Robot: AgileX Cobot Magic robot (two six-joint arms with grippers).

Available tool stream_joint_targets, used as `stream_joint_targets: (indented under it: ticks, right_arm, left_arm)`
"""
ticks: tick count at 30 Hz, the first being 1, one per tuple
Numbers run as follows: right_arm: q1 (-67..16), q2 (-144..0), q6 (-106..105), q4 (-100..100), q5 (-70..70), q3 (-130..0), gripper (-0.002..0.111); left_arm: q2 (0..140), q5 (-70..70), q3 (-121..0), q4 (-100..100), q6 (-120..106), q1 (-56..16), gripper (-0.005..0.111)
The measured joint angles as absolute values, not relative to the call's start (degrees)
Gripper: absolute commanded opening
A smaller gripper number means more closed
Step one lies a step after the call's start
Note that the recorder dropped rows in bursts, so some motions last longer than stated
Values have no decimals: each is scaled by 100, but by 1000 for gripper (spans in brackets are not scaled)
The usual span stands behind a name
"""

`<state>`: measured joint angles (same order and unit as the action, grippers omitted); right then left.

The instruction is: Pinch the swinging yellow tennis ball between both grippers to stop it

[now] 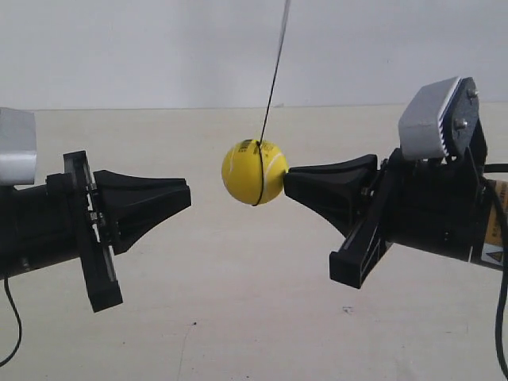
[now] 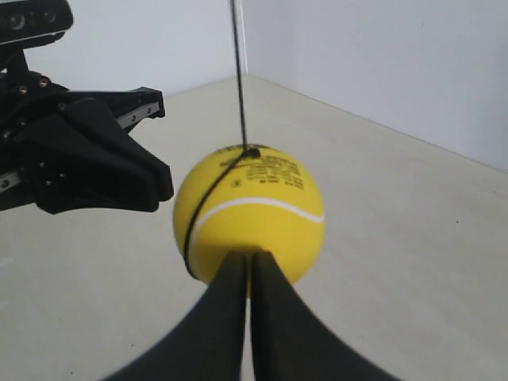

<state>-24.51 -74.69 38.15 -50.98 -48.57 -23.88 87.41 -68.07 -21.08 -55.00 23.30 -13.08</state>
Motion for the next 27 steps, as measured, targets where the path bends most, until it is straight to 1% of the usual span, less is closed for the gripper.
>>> stream_joint_targets:
  ticks: [12, 21, 27]
  right_arm:
    - [-2451, -7469, 3767, -4874, -4836, -2388, 0]
    - [-2451, -7469, 3740, -4742, -4732, -2388, 0]
    - [-2451, -7469, 3740, -4772, -4408, -2388, 0]
  left_arm:
    - [8741, -6914, -2108, -5488, 2330, -1320, 5]
    - [8741, -6936, -2116, -5180, 2035, -1786, 5]
    - [8741, -6813, -2116, -4804, 1867, -1816, 5]
